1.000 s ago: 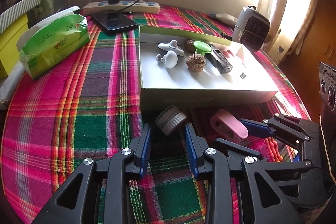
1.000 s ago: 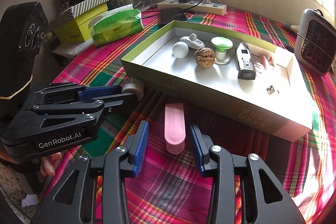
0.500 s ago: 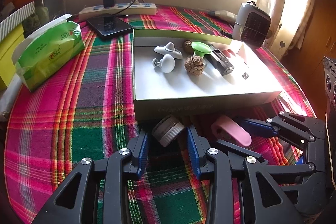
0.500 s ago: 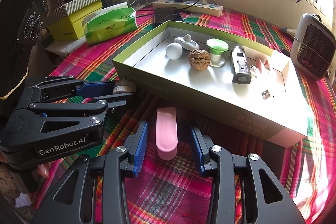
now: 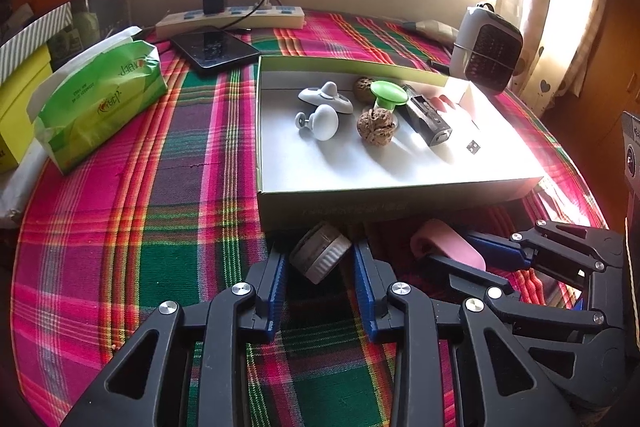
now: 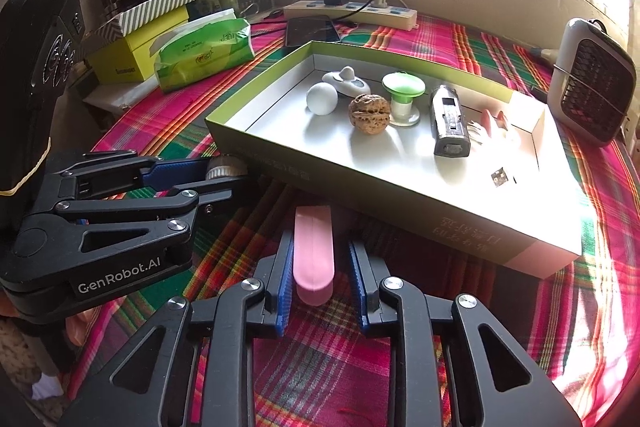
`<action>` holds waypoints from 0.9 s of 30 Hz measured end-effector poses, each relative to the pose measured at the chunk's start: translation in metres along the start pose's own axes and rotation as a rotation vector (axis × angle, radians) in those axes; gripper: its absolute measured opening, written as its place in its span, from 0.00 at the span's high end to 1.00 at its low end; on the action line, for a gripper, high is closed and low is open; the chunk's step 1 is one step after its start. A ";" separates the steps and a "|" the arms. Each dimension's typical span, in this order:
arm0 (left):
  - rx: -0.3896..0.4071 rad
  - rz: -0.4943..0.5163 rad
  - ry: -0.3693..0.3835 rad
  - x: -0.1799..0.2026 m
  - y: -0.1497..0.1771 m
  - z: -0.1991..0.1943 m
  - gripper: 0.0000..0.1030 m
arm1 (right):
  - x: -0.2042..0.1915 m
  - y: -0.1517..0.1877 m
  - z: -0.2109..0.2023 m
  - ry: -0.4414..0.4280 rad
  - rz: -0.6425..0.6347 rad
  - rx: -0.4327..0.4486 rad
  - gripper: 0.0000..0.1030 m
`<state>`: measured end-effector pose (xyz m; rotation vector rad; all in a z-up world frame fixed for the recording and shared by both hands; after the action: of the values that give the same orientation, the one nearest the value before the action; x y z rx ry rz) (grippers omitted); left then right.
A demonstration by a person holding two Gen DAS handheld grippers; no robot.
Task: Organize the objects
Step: 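Close the left gripper on the white round jar while the right gripper grasps the pink item, then carry the white jar into the box while the right gripper carries the pink item there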
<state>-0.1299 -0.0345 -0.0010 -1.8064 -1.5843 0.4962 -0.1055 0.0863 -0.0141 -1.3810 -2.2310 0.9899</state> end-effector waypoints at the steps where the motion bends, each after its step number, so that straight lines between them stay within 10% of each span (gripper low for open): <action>1: 0.000 0.000 -0.001 0.000 0.000 0.000 0.72 | 0.000 0.000 0.000 0.000 0.000 0.000 0.79; 27: 0.006 0.001 0.000 0.005 0.001 -0.005 0.72 | 0.001 0.000 -0.007 -0.010 0.012 0.025 0.82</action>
<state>-0.1243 -0.0311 0.0025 -1.8030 -1.5806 0.5013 -0.1016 0.0896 -0.0097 -1.3838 -2.2128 1.0276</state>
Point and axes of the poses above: each gripper's, at about its wrist camera, not at the fingertips, and z roughly the way its jaws point, x to its right, y to its underside, the point moved 1 cm from there along z, roughly the way its jaws point, and after that the axes turned 6 degrees about x, right-handed, at the moved point
